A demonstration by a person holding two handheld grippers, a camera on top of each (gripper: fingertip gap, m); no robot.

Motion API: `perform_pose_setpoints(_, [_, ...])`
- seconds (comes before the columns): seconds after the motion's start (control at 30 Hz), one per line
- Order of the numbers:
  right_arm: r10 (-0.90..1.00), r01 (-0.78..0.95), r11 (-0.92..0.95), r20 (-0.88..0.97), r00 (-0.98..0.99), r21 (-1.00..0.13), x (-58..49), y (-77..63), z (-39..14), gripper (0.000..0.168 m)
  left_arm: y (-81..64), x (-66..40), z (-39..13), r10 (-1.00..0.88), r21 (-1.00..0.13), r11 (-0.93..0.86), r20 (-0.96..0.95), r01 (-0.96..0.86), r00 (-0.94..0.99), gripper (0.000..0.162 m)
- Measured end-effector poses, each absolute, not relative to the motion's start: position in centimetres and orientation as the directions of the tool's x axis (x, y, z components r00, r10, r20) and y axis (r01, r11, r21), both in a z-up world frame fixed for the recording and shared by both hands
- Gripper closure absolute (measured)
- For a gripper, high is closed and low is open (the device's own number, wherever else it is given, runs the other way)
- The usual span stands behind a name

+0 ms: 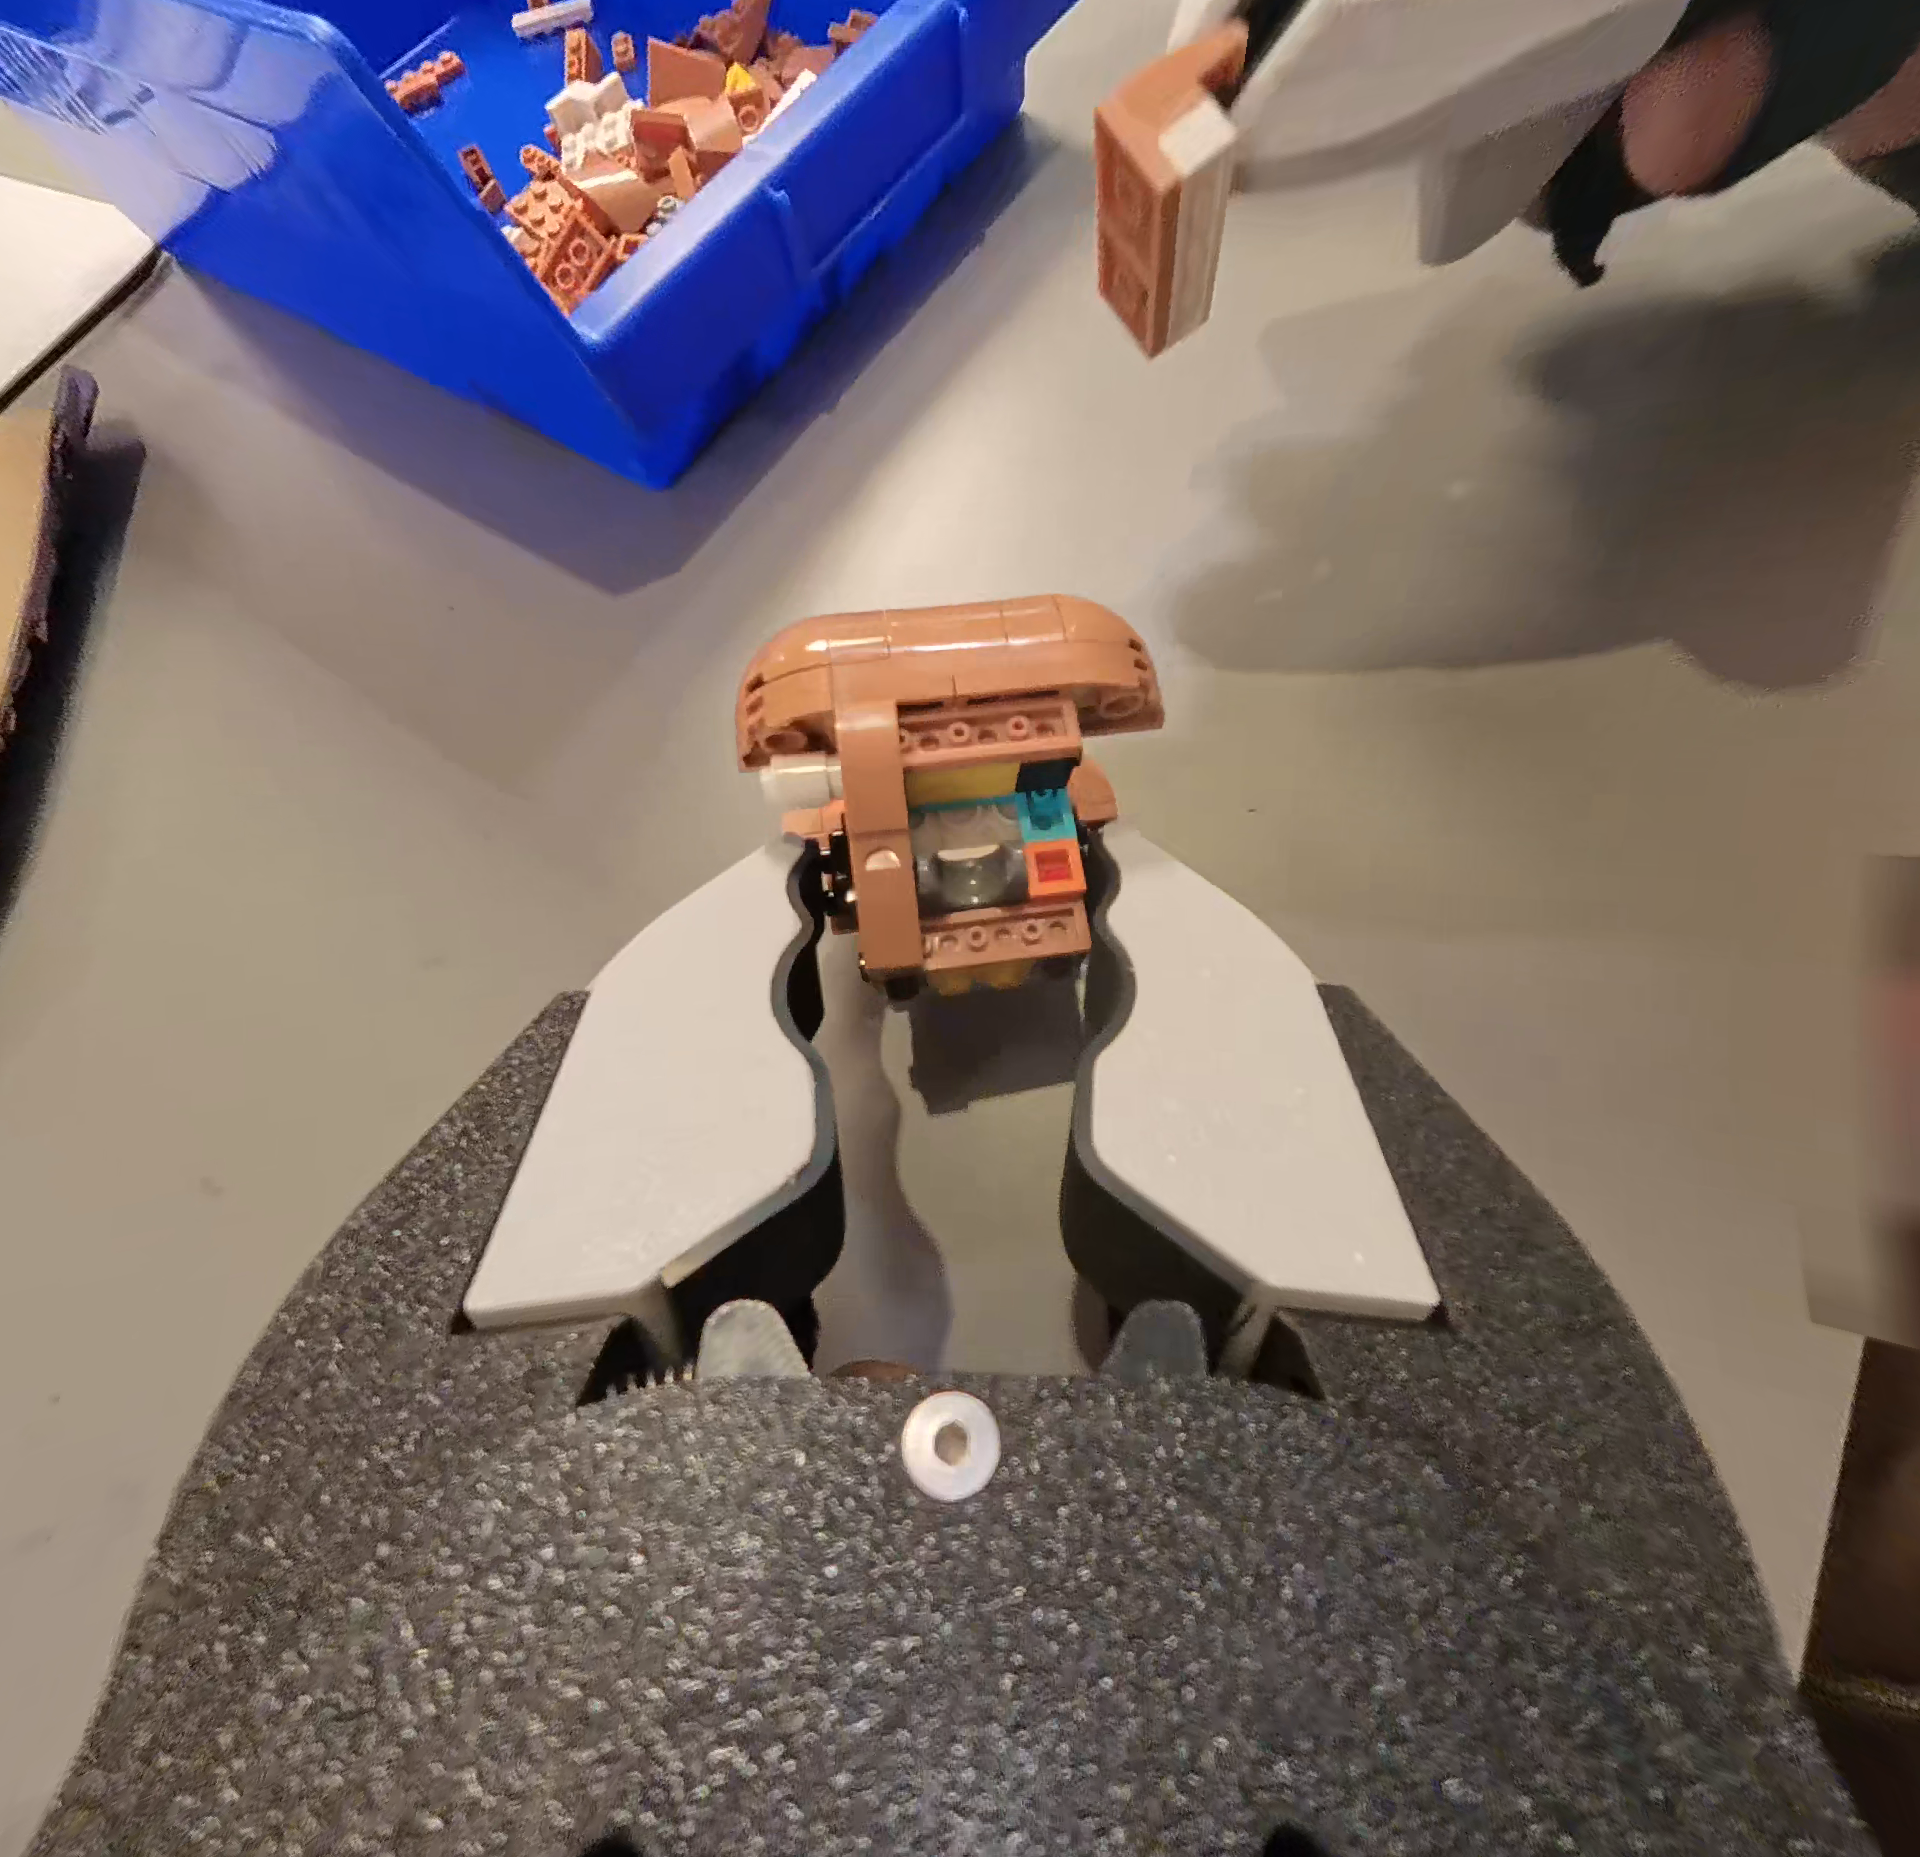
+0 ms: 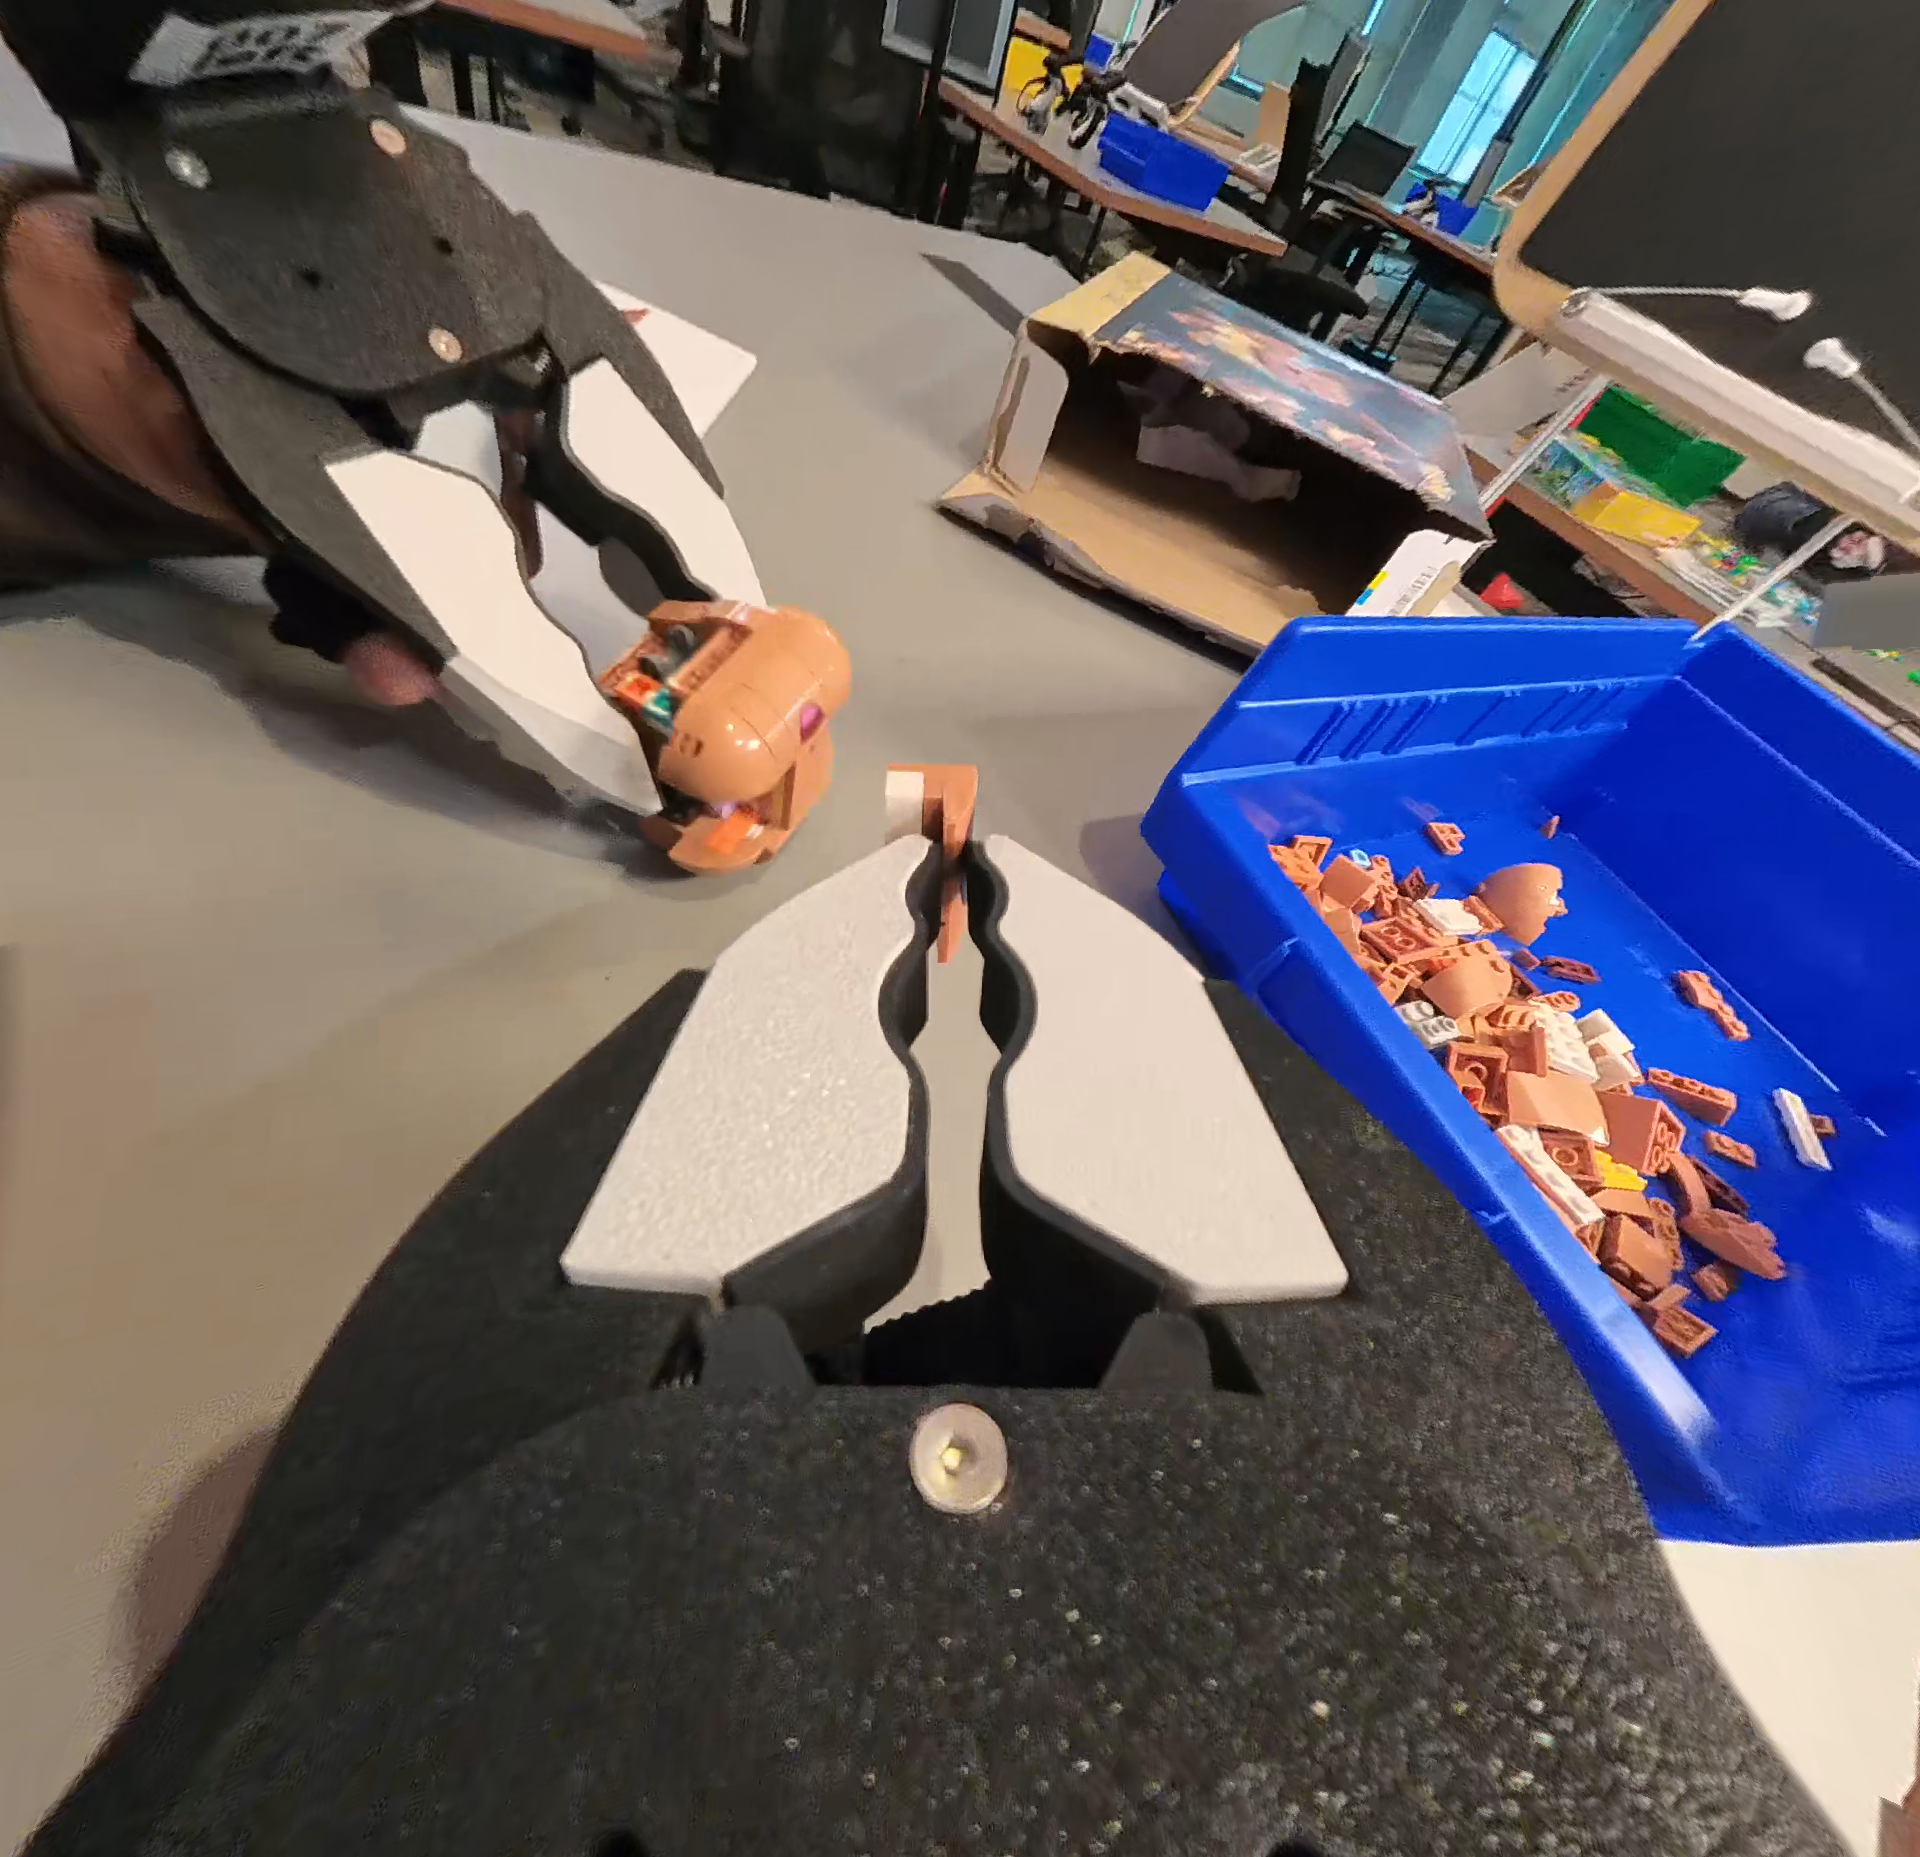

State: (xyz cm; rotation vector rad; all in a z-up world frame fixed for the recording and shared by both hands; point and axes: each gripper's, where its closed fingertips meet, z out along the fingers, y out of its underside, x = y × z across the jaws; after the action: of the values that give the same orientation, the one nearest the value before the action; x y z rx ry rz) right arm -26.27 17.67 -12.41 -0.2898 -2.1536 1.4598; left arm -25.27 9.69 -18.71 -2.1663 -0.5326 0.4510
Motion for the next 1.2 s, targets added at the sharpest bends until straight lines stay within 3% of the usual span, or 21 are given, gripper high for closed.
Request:
perform_pose_setpoints(0.23, [0.507,-0.158,0.393,0.357,-0.785,-0.906,-26.9,18.1,-11.2,0.165,8.6,-24.9,-17.1,0.522,-0.815,-0.546,-0.148,0.195,0.840,0.094])
perform_pose_setpoints(0.4, [0.563,-0.132,0.342,0.315,-0.764,-0.930,-27.4,17.9,-9.4,0.165,8.2,-24.6,-11.8,0.580,-0.882,-0.459,-0.208,0.105,0.787,0.094])
perform_pose_setpoints(0.57, [0.600,-0.139,0.272,0.281,-0.749,-0.952,-28.3,15.7,-5.3,0.165,12.6,-25.8,-5.3,0.560,-0.959,-0.284,-0.153,0.016,0.814,0.109])
perform_pose_setpoints(0.7, [0.630,-0.241,0.307,0.386,-0.674,-0.921,-30.4,14.1,-2.6,0.165,13.5,-29.5,-3.0,0.594,-0.981,-0.192,-0.104,0.015,0.797,0.113])
perform_pose_setpoints(0.77, [0.628,-0.304,0.313,0.436,-0.644,-0.900,-31.0,13.4,-2.1,0.165,12.9,-30.7,-2.3,0.610,-0.992,-0.124,-0.087,-0.015,0.788,0.124])
perform_pose_setpoints(0.93, [0.631,-0.430,0.316,0.526,-0.570,-0.845,-30.8,12.5,-3.1,0.165,12.1,-30.7,-3.3,0.553,-0.997,0.009,-0.056,-0.073,0.831,0.140])
perform_pose_setpoints(1.2, [0.620,-0.476,0.284,0.538,-0.571,-0.832,-29.8,12.4,-4.0,0.165,12.7,-29.4,-4.2,0.478,-0.990,-0.036,-0.137,-0.137,0.867,0.149])
